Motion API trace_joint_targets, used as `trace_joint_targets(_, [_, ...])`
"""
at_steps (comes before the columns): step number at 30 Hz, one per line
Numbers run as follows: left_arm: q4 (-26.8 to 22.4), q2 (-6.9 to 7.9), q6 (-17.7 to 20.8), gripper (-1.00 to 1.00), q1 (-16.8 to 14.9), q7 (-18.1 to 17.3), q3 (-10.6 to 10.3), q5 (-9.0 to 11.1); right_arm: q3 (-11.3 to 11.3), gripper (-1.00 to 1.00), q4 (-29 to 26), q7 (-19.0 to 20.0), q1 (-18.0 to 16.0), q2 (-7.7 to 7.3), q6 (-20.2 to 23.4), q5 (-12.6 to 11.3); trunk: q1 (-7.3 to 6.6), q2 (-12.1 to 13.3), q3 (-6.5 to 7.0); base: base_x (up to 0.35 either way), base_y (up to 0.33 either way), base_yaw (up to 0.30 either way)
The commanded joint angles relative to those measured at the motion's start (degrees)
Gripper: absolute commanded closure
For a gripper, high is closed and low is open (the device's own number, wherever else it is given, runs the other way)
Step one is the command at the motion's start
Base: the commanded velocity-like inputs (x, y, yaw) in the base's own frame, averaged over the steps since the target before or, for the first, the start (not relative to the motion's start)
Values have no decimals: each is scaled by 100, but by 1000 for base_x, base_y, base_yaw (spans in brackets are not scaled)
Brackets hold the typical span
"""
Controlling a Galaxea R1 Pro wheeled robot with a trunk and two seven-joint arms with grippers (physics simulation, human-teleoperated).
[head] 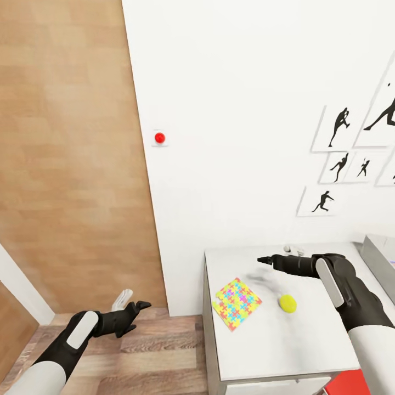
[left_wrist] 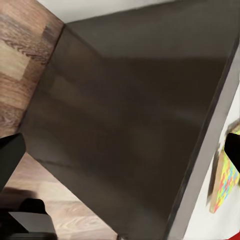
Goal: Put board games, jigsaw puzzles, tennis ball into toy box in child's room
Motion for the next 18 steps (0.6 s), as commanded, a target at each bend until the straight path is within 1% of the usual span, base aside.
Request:
trace_joint_targets(1, [1,-3,33,-100,-5,-29,23,-27,-10,-100,-2,56,-6,1,22,48,5,-13,-13,166,1,0])
trace_joint_targets(5, [98,-14,7,-100,-8,-29,21,-27,-10,-100,20,56,-6,1,22,51,5,-13,-13,108,1,0])
trace_joint_targets(11, [152,-20,-8,-100,-7,-29,19,-26,-10,-100,138,56,-6,1,18,50,5,-13,-13,55,0,0])
trace_joint_targets(18, [189,-30,-18,-100,-7,-29,18,-26,-6,-100,467,54,-6,1,9,49,5,-13,-13,23,0,0])
